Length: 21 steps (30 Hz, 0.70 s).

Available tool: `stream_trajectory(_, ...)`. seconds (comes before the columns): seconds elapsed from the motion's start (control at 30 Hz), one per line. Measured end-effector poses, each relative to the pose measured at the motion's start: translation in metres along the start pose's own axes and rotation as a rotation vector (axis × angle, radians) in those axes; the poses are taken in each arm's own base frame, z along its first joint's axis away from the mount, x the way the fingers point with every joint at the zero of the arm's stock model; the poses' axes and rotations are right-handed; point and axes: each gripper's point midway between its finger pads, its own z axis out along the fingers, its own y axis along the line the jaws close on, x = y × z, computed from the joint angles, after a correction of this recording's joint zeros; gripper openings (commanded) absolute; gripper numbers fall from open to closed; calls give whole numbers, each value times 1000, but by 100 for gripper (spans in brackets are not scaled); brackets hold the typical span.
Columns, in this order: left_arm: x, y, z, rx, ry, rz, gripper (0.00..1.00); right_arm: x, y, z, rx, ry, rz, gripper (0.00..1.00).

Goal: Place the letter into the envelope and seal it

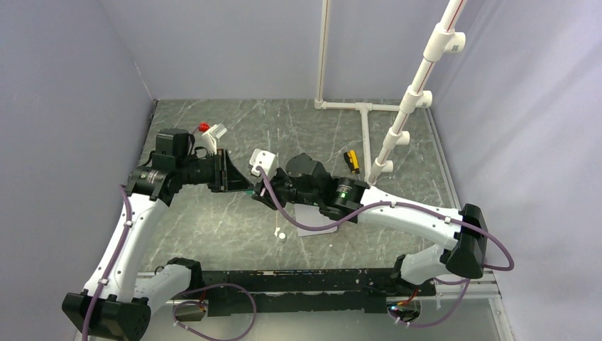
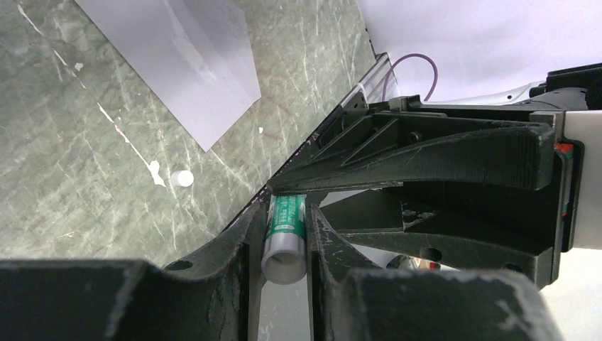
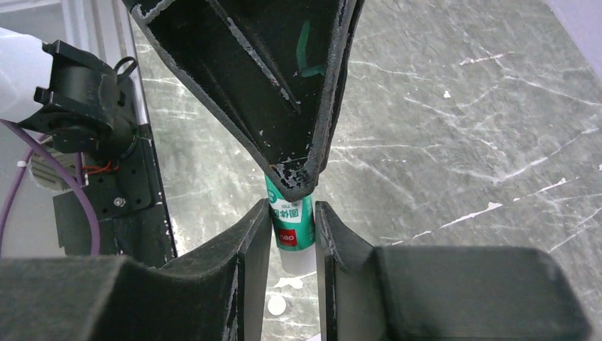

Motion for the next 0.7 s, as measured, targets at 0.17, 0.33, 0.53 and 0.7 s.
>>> stream_trajectory(0.17, -2, -4, -2, 12, -15, 23, 2, -2, 2, 0, -8, -7, -2, 30)
stream_trajectory(0.33, -6, -8, -4, 26, -38, 55, 2, -7, 1, -1, -5, -25, -4, 32)
stream_trajectory(0.53, -6, -19, -6, 74, -38, 79, 3, -2, 1, -2, -3, -7, -3, 37)
stream_trajectory(0.7, -7, -25, -8, 97, -47, 103, 4, 0, 0, -2, 6, 2, 2, 18)
